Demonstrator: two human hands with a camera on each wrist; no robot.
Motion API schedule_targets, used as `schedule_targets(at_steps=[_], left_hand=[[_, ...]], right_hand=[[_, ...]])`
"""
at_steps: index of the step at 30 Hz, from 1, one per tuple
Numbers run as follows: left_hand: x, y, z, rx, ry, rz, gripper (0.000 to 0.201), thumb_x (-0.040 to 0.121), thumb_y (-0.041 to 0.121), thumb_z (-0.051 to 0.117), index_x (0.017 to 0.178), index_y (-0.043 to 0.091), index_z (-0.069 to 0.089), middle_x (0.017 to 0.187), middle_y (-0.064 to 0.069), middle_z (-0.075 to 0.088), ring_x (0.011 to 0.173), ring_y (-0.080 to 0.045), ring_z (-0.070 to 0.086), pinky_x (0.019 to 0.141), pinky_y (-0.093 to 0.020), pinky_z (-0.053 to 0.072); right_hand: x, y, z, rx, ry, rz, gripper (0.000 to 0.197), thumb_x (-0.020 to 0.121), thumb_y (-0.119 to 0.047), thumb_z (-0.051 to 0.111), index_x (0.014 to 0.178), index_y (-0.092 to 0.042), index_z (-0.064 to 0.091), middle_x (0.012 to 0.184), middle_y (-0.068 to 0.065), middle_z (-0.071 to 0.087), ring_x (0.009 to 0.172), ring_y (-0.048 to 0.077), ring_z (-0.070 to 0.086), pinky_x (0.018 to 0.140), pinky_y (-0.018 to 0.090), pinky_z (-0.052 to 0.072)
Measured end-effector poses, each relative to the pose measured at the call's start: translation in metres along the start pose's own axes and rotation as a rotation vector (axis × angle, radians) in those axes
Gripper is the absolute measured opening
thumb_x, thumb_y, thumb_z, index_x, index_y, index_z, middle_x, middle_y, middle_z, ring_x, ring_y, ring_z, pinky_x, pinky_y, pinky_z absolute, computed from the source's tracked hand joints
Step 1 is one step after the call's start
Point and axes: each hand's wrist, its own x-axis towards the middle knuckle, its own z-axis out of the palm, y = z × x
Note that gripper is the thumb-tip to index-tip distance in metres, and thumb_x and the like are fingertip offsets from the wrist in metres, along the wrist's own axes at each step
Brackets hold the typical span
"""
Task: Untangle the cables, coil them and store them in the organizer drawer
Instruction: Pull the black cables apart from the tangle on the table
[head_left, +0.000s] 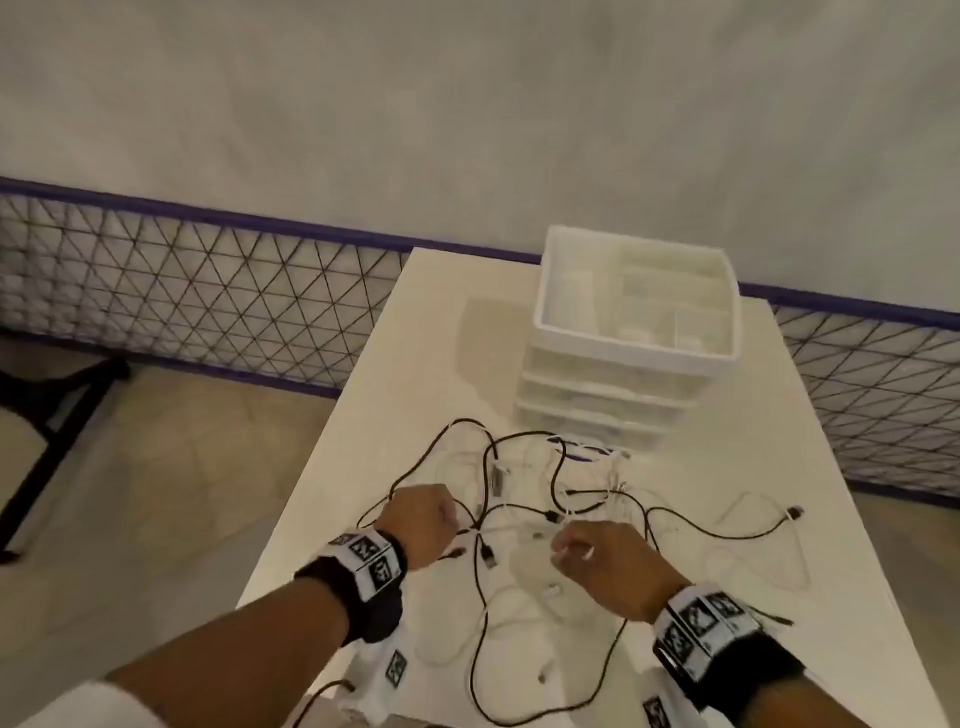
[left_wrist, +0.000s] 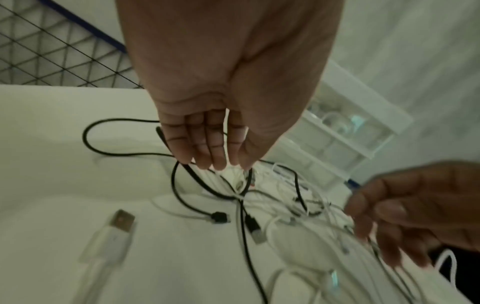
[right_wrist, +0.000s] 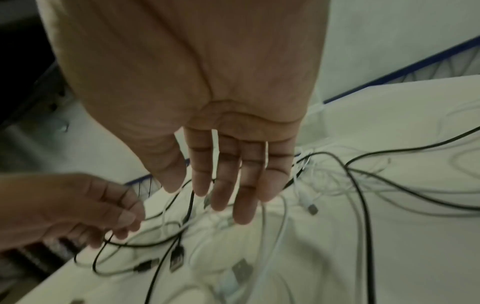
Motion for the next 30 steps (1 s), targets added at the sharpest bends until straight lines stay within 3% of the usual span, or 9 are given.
schedule_targets(at_steps=[4,7,10,14,18,23,25,28,30], left_hand=[[0.001,0.006,0.018,0.163,-0.097,0.003,0.031,0.09,0.023,0.059,0.12,0.015,0.064,0.128,-0.008,0.061,0.119,-0.025,0.057,0.089,-0.025,0.042],[0.002,0.012,0.028,0.208,-0.063,0.003,0.031,0.091,0.023,0.053,0.118,0.014,0.065,0.125,-0.009,0.065,0.114,-0.028,0.06,0.091,-0.032,0.05],[0.014,0.028,0.027,0.144,0.042,-0.003,0.029,0.093,0.028,0.053,0.116,0.013,0.062,0.119,-0.011,0.067,0.109,-0.029,0.062,0.085,-0.034,0.051],[0.042,0.041,0.026,-0.023,0.012,-0.19,0.061,0.089,0.047,0.064,0.134,0.008,0.053,0.136,-0.013,0.059,0.124,-0.033,0.056,0.099,-0.036,0.046],[0.055,0.047,0.02,-0.025,-0.079,-0.205,0.033,0.093,0.029,0.059,0.119,0.01,0.065,0.127,-0.011,0.067,0.116,-0.032,0.061,0.093,-0.033,0.049],[0.049,0.073,-0.027,-0.364,-0.049,-0.007,0.006,0.088,0.018,0.062,0.083,0.019,0.06,0.1,-0.011,0.075,0.098,-0.034,0.069,0.085,-0.043,0.057],[0.035,0.087,-0.046,-0.529,-0.102,0.145,0.009,0.088,0.011,0.063,0.086,0.019,0.061,0.085,-0.005,0.076,0.081,-0.026,0.071,0.079,-0.046,0.06],[0.015,0.102,-0.061,-0.531,-0.174,0.367,0.013,0.09,0.008,0.066,0.092,0.021,0.064,0.075,0.002,0.068,0.072,-0.019,0.068,0.074,-0.042,0.059],[0.006,0.103,-0.062,-0.462,-0.197,0.462,0.014,0.09,0.011,0.066,0.09,0.024,0.063,0.077,0.003,0.065,0.07,-0.016,0.065,0.069,-0.035,0.054]], right_hand=[[0.016,-0.003,0.031,-0.129,-0.109,0.057,0.032,0.091,-0.037,0.062,0.121,-0.026,0.063,0.119,0.0,0.063,0.113,0.018,0.06,0.1,0.029,0.046],[0.02,0.0,0.046,-0.228,-0.16,0.092,0.043,0.093,-0.037,0.058,0.134,-0.024,0.054,0.138,0.004,0.049,0.132,0.023,0.046,0.111,0.031,0.037],[0.022,-0.001,0.049,-0.319,-0.158,0.095,0.044,0.094,-0.036,0.053,0.137,-0.024,0.053,0.143,0.006,0.044,0.135,0.025,0.039,0.112,0.035,0.035],[0.022,-0.001,0.049,-0.279,-0.164,0.084,0.042,0.094,-0.037,0.053,0.134,-0.025,0.055,0.138,0.005,0.048,0.131,0.024,0.046,0.109,0.036,0.04],[0.021,0.006,0.041,-0.15,-0.133,0.082,0.035,0.093,-0.034,0.058,0.127,-0.025,0.061,0.13,0.001,0.057,0.123,0.019,0.054,0.105,0.03,0.043],[0.029,0.004,0.008,0.189,0.179,0.092,0.016,0.094,-0.026,0.062,0.105,-0.023,0.073,0.104,-0.002,0.074,0.087,0.013,0.069,0.085,0.032,0.056],[0.036,-0.016,-0.015,0.471,0.282,0.125,0.018,0.097,-0.034,0.058,0.1,-0.024,0.073,0.097,0.0,0.075,0.071,0.014,0.068,0.068,0.03,0.055],[0.047,-0.052,-0.054,0.917,0.251,0.118,0.04,0.099,-0.047,0.05,0.108,-0.015,0.072,0.099,0.006,0.077,0.077,0.019,0.068,0.067,0.035,0.051],[0.049,-0.071,-0.079,1.191,0.205,0.055,0.041,0.101,-0.043,0.047,0.107,-0.008,0.069,0.096,0.008,0.077,0.08,0.021,0.07,0.072,0.037,0.052]])
